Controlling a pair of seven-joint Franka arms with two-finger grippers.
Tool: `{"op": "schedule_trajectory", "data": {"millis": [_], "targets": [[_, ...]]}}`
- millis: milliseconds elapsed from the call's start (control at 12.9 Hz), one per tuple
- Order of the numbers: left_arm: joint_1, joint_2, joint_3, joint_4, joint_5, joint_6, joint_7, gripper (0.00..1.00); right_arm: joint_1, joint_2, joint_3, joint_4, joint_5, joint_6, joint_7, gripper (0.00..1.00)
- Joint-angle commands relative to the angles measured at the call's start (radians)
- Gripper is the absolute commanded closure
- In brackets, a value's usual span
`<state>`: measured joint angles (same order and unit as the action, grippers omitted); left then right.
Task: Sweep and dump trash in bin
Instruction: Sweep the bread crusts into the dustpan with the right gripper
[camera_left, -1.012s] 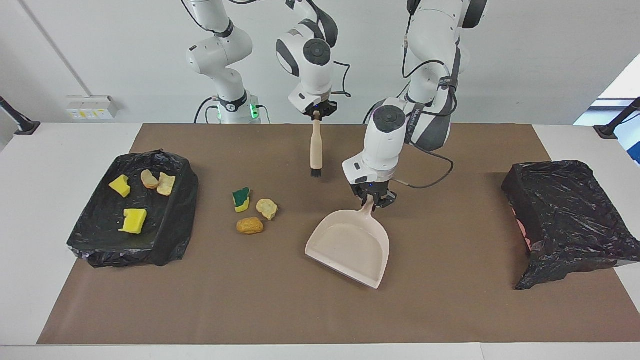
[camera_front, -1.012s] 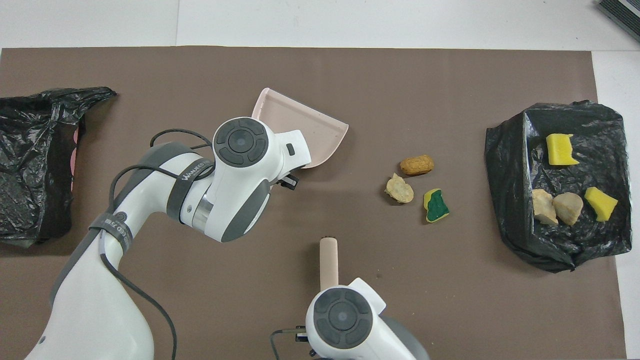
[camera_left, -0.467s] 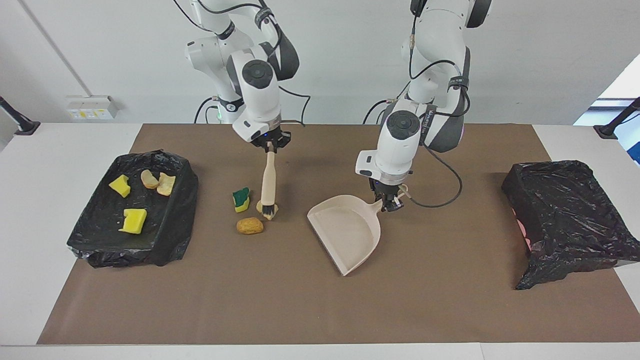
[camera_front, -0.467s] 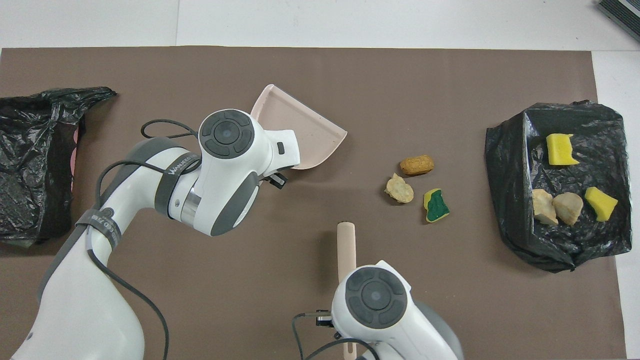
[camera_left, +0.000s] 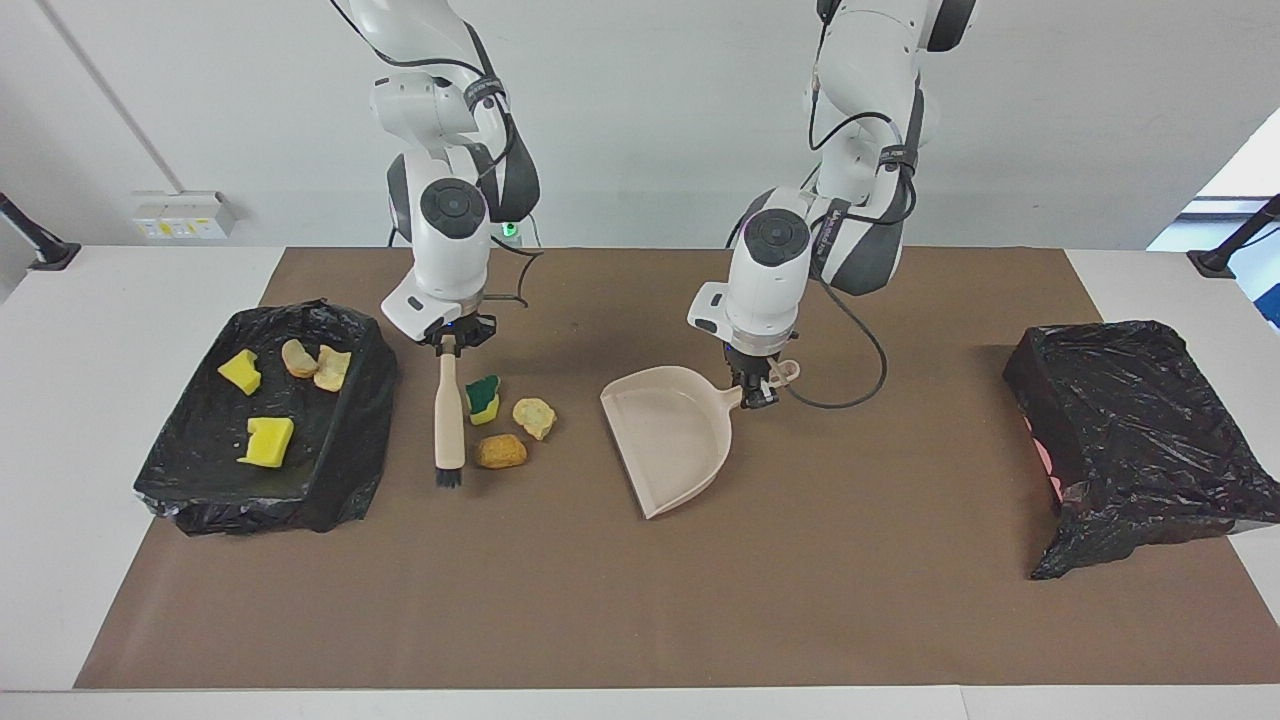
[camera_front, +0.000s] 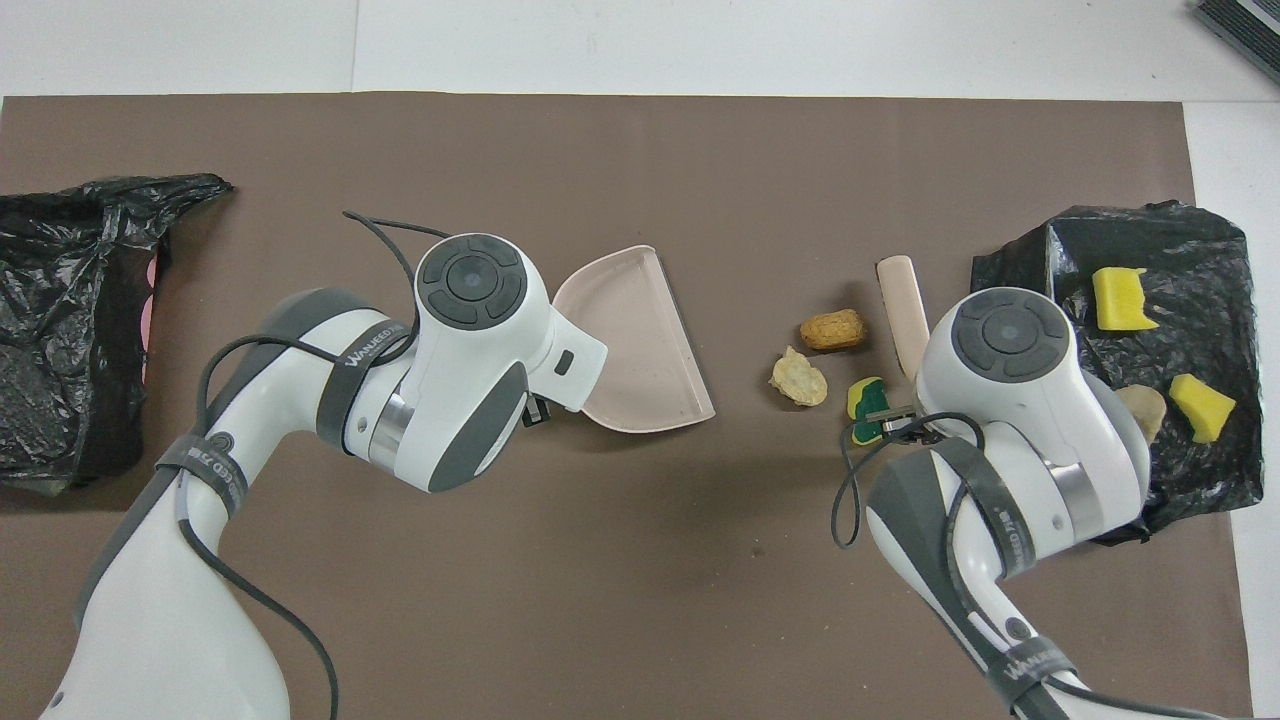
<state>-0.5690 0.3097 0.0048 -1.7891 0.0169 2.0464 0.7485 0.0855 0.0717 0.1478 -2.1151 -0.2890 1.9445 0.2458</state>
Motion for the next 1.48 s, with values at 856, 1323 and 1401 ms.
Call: {"op": "schedule_trajectory", "data": {"millis": [856,1323,1401], "targets": [[-0.054,-0.156,0.015,-0.27,0.058,0.113,-0.014,1.0,0.173,0.089,0.024,0.035,0.437,-0.024,0.074,1.0],[-0.042,-0.156,0.014,-0.274,0.058,0.127,-0.014,1.0,0.312,0.123,0.024,0.159,0.774,0.061,0.258,1.0],[-0.042,-0.156,0.014,-0.274,0.058,0.127,-0.012,1.0,0.315,0.129,0.021,0.184,0.759,0.048,0.288,1.0]]}}
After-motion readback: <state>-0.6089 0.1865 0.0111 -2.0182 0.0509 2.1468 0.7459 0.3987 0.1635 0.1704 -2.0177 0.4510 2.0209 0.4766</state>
